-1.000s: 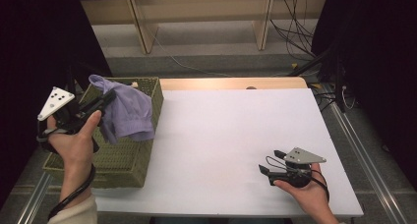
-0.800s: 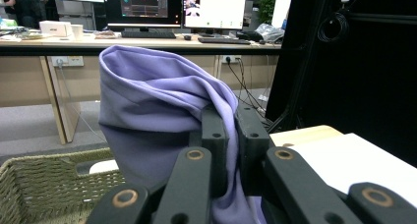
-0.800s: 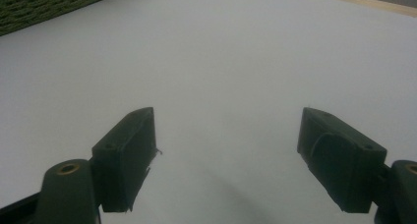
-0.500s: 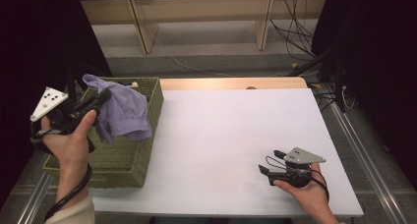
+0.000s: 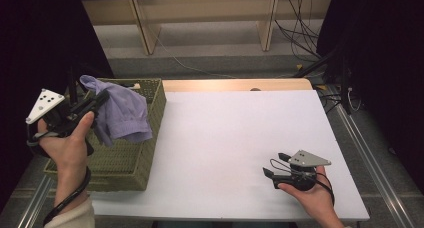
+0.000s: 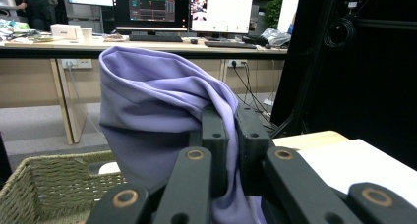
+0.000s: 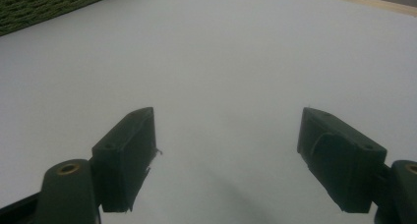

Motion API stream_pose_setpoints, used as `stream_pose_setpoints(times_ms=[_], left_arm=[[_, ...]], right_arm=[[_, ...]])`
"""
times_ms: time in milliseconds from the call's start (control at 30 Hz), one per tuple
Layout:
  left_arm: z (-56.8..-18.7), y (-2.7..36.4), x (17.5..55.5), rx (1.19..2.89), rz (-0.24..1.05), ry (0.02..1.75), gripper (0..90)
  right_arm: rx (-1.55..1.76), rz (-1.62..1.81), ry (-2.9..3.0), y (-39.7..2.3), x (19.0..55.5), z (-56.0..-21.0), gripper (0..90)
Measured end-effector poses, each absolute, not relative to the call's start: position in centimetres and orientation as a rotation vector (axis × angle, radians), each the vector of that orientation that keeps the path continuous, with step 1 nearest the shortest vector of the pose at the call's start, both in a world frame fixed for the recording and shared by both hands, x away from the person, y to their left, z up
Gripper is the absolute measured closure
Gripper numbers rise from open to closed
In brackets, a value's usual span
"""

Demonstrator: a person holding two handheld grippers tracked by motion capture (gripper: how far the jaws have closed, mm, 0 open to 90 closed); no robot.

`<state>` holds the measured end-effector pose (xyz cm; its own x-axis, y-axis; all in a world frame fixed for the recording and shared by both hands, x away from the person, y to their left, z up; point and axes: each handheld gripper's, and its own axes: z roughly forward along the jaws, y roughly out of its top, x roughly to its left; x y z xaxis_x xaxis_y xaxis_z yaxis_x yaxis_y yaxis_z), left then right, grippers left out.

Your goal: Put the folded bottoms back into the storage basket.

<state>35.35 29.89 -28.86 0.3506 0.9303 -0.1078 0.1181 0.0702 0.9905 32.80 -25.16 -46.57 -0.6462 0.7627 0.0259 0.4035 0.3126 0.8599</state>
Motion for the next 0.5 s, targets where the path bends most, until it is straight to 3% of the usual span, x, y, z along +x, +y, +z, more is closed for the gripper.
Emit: stream_pose_setpoints(times_ms=[500], left_arm=[[-28.57, 30.32, 35.05, 1.368, 0.847, 1.052, 84.0]], right_arm=[[1.038, 1.269, 2.199, -25.15, 32.78, -46.56, 23.4]])
